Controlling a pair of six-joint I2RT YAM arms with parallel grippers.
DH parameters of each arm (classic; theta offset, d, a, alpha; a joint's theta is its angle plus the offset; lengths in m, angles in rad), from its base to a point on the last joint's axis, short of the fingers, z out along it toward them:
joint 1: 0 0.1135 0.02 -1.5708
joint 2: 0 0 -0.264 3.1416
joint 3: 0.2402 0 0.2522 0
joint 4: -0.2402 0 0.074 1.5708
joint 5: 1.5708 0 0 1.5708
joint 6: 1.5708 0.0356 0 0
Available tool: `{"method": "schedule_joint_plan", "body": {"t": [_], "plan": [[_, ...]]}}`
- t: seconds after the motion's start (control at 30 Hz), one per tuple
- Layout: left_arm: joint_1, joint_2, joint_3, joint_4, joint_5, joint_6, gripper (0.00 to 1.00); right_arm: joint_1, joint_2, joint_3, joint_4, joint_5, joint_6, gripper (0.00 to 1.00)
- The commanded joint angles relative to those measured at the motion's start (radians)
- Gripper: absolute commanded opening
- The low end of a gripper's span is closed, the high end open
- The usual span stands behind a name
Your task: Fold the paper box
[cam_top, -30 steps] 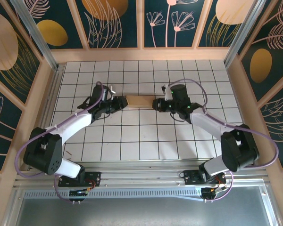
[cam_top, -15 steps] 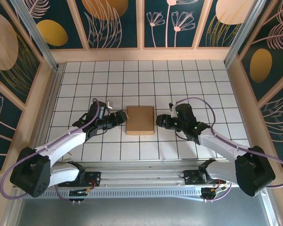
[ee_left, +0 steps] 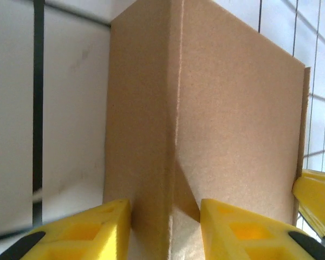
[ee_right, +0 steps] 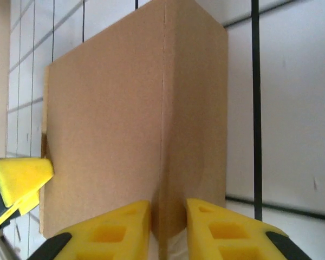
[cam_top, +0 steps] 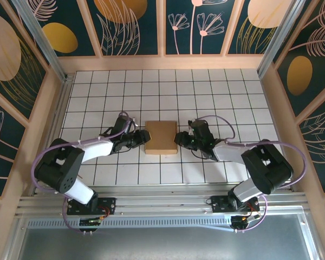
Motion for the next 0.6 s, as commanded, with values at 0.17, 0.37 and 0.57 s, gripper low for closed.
{"method": "schedule_joint_plan", "body": {"t": [0.17, 0.37, 0.57], "plan": [[-0.007, 0.241, 0.284, 0.029, -0.070, 0.043, 0.29, -0.045, 0.256, 0.262, 0.043, 0.046, -0.067, 0.20], [0.045, 0.406, 0.543, -0.032, -0.113, 0.039, 0.29, -0.116, 0.408, 0.484, -0.001, 0.018, -0.108, 0.21], [0.082, 0.385, 0.633, -0.065, -0.084, 0.068, 0.54, -0.157, 0.385, 0.655, -0.164, 0.044, -0.213, 0.33]]}}
